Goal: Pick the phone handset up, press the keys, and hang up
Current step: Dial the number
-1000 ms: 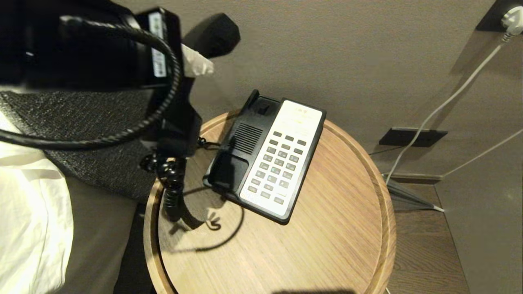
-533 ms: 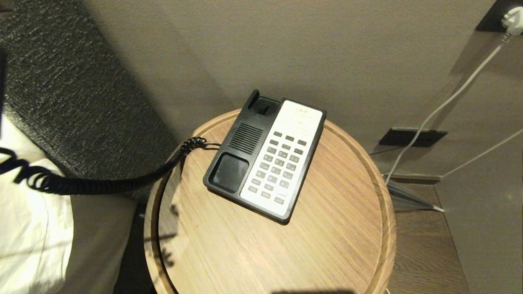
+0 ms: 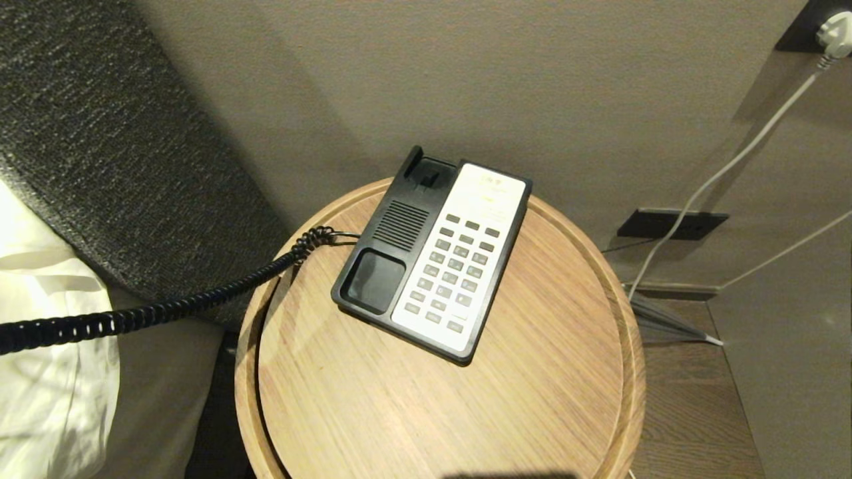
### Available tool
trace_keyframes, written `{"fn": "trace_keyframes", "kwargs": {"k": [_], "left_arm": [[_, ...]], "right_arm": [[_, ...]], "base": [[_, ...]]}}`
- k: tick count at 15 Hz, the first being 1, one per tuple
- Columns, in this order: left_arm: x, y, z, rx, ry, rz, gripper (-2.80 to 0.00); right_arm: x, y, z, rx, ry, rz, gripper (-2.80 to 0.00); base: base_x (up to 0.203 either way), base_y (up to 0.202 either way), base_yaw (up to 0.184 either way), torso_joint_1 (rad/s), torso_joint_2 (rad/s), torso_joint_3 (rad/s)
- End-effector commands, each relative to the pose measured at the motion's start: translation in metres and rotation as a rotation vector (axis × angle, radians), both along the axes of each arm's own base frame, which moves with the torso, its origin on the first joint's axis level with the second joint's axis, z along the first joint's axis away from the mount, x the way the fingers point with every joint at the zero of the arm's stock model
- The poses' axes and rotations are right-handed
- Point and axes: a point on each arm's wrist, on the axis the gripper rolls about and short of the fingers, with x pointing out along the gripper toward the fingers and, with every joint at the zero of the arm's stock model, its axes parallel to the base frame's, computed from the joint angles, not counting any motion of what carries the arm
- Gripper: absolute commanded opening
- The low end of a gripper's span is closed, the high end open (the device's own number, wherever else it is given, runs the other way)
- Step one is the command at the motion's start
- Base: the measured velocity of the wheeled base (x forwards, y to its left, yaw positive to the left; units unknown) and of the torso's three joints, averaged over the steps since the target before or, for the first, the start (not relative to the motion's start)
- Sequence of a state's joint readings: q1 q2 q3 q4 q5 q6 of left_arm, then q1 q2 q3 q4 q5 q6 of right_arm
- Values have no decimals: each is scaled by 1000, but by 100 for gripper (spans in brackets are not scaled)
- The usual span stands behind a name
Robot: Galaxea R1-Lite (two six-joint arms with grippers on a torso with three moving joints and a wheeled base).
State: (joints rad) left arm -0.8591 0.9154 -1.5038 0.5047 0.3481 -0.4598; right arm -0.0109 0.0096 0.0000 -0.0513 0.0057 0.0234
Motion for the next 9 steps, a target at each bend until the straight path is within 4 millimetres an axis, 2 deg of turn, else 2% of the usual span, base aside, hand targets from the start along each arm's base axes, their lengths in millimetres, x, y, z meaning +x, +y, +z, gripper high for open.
{"fn": "trace_keyframes", "kwargs": {"k": [1,7,9], "left_arm": [[-2,3,-1,-2,-1,0,-280],[-3,2,-4,13,-2,-20,-280],[-6,6,-3,13,-16,-20,-280]], "right_arm": [[1,0,-6,1,20,1,-280],[1,0,-2,3,-5,-5,-280],[-10,0,30,29,-118,15,-280]], "base": [[0,0,0,0,0,0],[0,0,0,0,0,0],[0,0,0,0,0,0]]}}
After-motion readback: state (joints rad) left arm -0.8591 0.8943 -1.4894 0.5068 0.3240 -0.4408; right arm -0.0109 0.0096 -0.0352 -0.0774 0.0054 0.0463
